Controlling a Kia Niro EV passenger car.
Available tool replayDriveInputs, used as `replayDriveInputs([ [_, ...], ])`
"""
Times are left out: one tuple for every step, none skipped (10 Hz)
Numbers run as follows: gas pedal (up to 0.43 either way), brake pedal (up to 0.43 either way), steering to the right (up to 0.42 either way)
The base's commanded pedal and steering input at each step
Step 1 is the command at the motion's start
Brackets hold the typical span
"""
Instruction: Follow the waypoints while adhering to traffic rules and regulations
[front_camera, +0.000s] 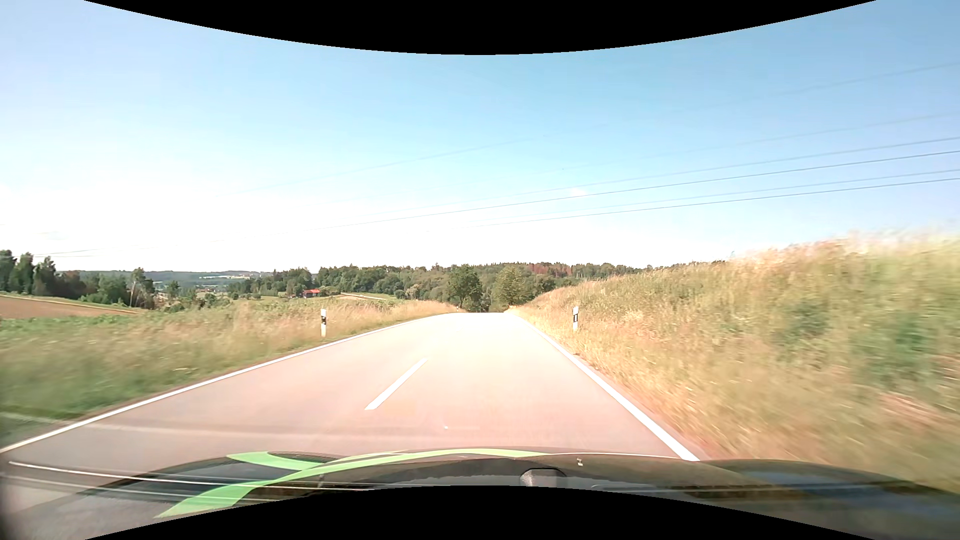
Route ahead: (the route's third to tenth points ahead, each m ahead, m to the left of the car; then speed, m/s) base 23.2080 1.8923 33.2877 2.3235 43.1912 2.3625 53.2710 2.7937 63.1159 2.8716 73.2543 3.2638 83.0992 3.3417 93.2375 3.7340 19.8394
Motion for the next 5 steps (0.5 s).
replayDriveInputs([
  [0.0, 0.0, -0.004],
  [0.0, 0.0, -0.005],
  [0.0, 0.0, -0.005],
  [0.008, 0.0, -0.005],
  [0.028, 0.0, -0.004],
])
